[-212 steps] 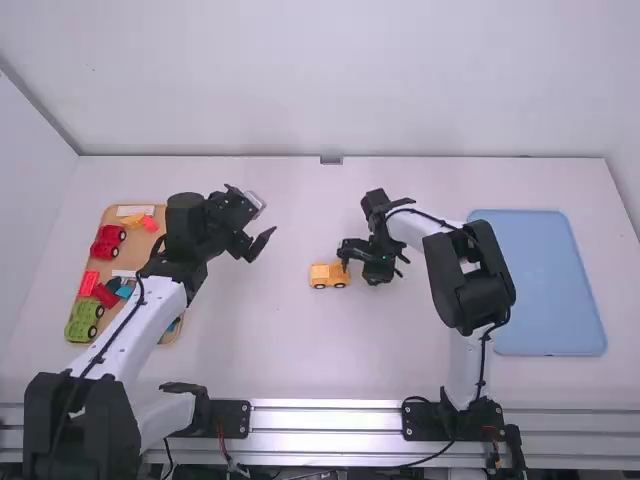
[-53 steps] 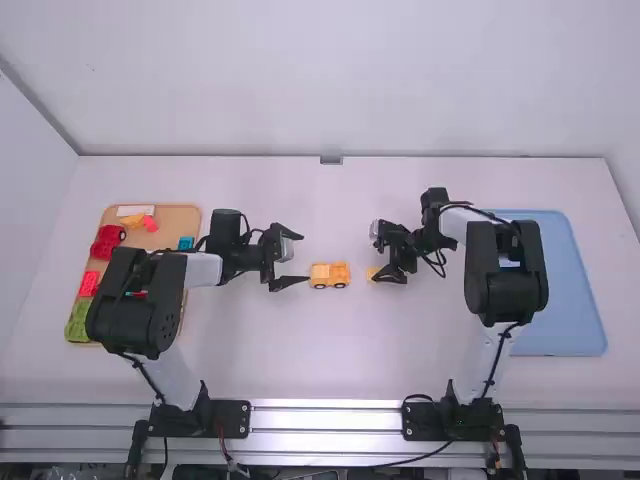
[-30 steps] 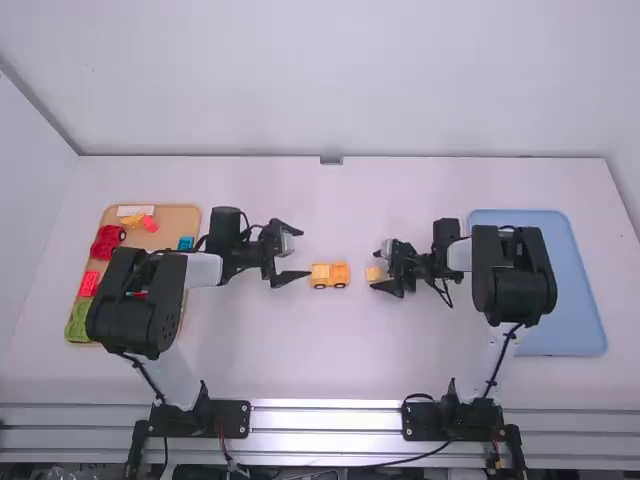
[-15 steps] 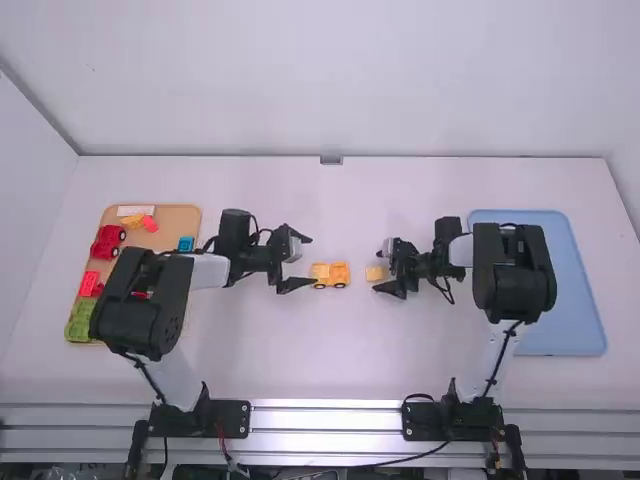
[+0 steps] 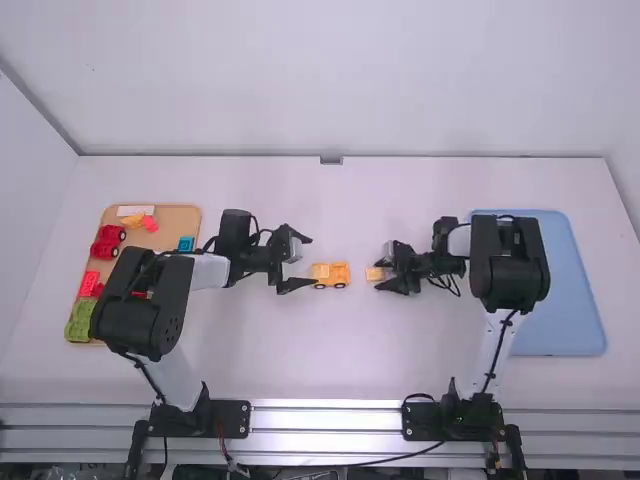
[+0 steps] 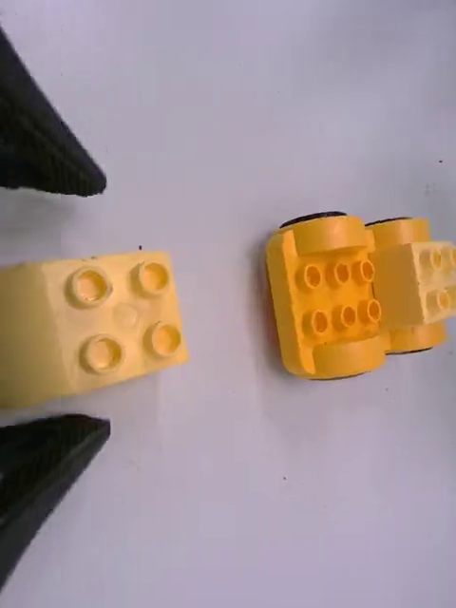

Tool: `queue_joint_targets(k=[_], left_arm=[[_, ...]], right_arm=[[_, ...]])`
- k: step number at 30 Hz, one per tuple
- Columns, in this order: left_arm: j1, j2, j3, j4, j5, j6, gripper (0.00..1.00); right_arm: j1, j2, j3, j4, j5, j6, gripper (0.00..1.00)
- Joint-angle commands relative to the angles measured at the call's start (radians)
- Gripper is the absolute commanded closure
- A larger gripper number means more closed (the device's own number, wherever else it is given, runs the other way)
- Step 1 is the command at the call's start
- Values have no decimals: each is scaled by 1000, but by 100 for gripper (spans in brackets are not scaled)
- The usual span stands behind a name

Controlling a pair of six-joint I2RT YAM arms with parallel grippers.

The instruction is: Assemble lego blocks to make yellow taxi

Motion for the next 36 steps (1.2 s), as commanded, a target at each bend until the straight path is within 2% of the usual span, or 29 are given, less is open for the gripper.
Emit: queue_joint_targets(k=[1, 2, 3, 7, 11, 15, 20, 22, 25, 27, 28, 36], left_arm=[[-10, 10, -9, -4, 10, 4, 1], [-6, 10, -9, -7, -2, 3, 1], [-6, 10, -9, -13, -16, 4, 1], [-11, 10, -9, -31, -42, 4, 1], [-14, 10, -9, -55, -43, 5, 1], [-50, 53, -9, -36, -92, 29, 1], [-105, 140, 10, -15, -115, 71, 1], [-128, 185, 29, 32, -175, 12, 1], [-135, 208, 37, 60, -179, -3, 1], [-134, 224, 43, 79, -170, -3, 1], [-134, 241, 52, 93, -164, -4, 1], [-146, 301, 66, 131, -172, -4, 1]], right_arm=[[27, 15, 8, -3, 35, -37, 48], [33, 15, 7, -4, 55, -33, 56], [35, 15, 8, -2, 63, -23, 58], [41, 15, 8, 44, 82, 66, 78], [28, 15, 9, 48, 65, 73, 79], [11, 6, 43, -14, -30, 63, 82], [-3, -7, 146, -228, -105, -46, 82], [14, -9, 207, -364, -89, -136, 77], [37, -9, 239, -427, -69, -187, 77], [58, -9, 248, -432, -56, -194, 79], [79, -9, 249, -415, -43, -191, 85], [185, -9, 214, -199, 41, 79, 90]])
